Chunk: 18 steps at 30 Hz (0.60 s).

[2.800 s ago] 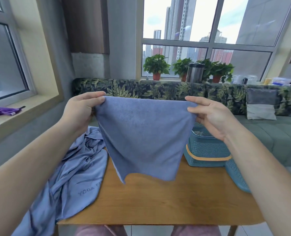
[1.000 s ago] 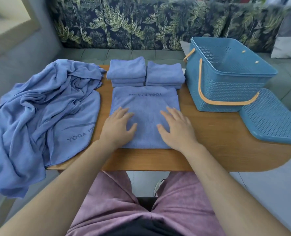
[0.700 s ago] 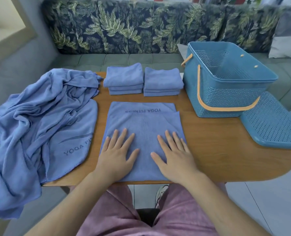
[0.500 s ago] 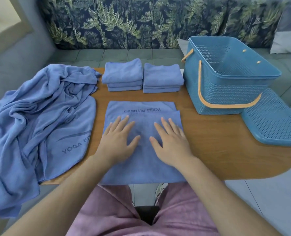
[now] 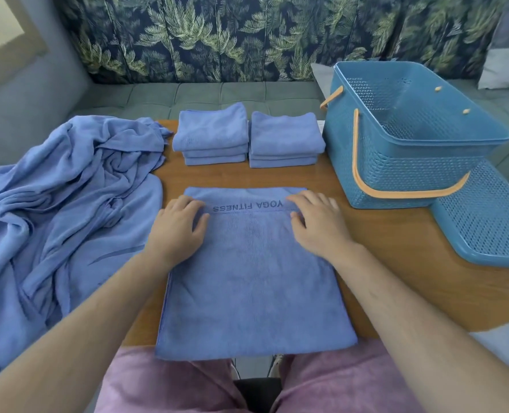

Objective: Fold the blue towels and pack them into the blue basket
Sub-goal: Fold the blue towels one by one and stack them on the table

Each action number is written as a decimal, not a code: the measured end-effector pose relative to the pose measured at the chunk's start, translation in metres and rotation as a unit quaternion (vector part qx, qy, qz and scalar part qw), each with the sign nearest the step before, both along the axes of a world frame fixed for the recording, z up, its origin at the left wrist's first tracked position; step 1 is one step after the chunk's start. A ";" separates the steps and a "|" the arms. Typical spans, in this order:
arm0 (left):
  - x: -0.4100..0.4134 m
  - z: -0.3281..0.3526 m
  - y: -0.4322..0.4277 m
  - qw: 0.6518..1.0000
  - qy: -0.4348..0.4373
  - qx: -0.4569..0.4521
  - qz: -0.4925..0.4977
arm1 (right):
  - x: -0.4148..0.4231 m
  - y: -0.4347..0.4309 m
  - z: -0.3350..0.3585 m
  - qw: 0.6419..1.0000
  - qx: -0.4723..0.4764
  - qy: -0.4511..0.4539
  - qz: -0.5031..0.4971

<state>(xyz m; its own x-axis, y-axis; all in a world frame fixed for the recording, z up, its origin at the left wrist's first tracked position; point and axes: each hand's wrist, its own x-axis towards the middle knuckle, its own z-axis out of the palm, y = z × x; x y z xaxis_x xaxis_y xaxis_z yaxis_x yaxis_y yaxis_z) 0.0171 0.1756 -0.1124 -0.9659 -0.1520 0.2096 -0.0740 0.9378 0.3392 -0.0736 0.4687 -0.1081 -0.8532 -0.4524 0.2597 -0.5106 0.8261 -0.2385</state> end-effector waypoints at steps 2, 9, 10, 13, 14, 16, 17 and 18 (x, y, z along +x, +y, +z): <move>-0.005 -0.003 -0.015 0.999 0.023 0.011 -0.026 | -0.010 0.009 -0.005 1.000 -0.002 0.009 -0.009; -0.002 -0.008 -0.022 0.994 0.078 0.054 -0.061 | -0.012 0.016 -0.011 0.992 -0.127 0.024 0.012; -0.002 -0.007 -0.023 0.993 0.084 0.053 -0.061 | -0.012 0.017 -0.011 0.987 -0.155 0.030 0.030; 0.000 -0.007 -0.025 0.991 0.099 0.070 -0.057 | -0.010 0.020 -0.008 0.969 -0.232 0.021 0.084; 0.000 -0.006 -0.025 0.990 0.103 0.080 -0.054 | -0.009 0.020 -0.007 0.963 -0.255 0.007 0.089; -0.001 -0.004 -0.026 0.989 0.106 0.097 -0.047 | -0.009 0.020 -0.007 0.955 -0.287 -0.031 0.073; -0.001 -0.004 -0.026 0.988 0.104 0.105 -0.041 | -0.010 0.020 -0.007 0.954 -0.290 -0.048 0.053; -0.002 -0.003 -0.026 0.988 0.104 0.113 -0.034 | -0.011 0.020 -0.009 0.956 -0.285 -0.059 0.032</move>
<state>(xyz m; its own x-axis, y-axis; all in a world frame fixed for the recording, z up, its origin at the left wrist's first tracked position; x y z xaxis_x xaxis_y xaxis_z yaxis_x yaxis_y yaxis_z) 0.0154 0.1500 -0.1153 -0.9154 -0.1537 0.3721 0.0797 0.8367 0.5418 -0.0847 0.4890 -0.1167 -0.8671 -0.3184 0.3831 -0.4974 0.5118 -0.7005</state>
